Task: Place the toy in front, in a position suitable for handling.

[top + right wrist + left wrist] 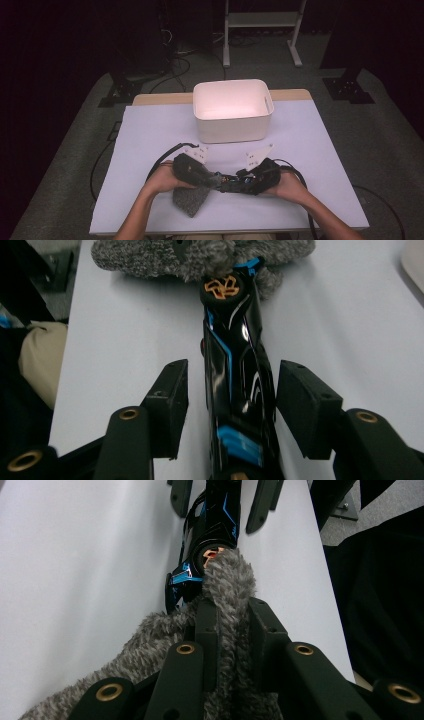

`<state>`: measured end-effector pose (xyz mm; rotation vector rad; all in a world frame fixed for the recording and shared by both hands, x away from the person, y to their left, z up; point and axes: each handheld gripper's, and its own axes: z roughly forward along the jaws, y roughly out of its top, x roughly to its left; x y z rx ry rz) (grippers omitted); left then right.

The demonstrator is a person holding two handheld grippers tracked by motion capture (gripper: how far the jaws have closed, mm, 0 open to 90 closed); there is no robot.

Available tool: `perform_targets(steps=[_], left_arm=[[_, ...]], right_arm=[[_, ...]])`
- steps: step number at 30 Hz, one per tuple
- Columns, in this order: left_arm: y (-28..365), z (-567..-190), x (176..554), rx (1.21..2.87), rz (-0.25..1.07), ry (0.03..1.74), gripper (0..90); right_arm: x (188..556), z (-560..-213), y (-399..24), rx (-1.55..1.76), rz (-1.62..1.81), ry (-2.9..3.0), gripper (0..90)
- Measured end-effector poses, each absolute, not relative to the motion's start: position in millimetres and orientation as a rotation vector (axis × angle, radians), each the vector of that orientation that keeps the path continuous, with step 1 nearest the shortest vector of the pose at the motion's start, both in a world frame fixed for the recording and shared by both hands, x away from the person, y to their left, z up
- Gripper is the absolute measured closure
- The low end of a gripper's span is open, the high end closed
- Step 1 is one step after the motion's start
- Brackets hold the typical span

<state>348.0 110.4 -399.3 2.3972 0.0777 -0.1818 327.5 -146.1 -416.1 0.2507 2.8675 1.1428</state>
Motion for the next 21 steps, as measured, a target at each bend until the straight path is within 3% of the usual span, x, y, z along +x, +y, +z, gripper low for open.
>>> perform_targets(steps=[7, 10, 21], left_arm=[[109.3, -399.8, 347.7, 2.392, -0.178, 0.066, 77.3], [109.3, -399.5, 346.6, 2.394, -0.180, 0.065, 77.3], [115.8, -404.7, 349.4, 2.396, -0.165, 0.100, 77.2]], right_arm=[[331.3, -413.8, -119.3, 0.196, 0.985, 2.927, 48.0], [329.5, -412.9, -110.2, 0.170, 0.929, 2.914, 55.9], [327.8, -409.7, -121.7, 0.157, 1.005, 2.885, 57.0]])
